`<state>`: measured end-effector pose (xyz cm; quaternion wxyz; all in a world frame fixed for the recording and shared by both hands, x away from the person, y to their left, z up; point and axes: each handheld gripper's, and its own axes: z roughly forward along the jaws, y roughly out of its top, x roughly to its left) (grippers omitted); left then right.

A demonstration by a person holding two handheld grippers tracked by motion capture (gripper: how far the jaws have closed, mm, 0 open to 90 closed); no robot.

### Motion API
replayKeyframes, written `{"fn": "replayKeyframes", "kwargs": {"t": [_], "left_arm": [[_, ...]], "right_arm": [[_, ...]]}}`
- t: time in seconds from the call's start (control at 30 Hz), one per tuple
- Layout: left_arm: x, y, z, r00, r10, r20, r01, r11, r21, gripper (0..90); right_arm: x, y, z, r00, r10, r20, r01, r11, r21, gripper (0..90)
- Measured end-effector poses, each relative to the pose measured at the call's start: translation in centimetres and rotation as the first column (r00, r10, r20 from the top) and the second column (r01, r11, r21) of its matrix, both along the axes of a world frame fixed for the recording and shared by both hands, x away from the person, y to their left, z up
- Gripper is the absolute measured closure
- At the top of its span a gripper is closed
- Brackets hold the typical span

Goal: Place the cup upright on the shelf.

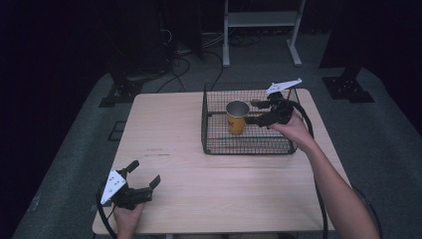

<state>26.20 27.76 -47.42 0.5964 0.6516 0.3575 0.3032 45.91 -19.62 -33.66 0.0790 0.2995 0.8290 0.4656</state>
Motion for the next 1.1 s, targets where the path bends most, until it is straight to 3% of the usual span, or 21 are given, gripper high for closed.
{"fn": "replayKeyframes", "kwargs": {"t": [1.1], "left_arm": [[0.0,-0.1,0.0,1.0,0.001,0.0,-0.001,1.0,0.003,2.3]], "right_arm": [[-4.0,-2.5,-1.2,0.9998,0.013,-0.016,-0.013,0.9998,0.017,6.1]]}}
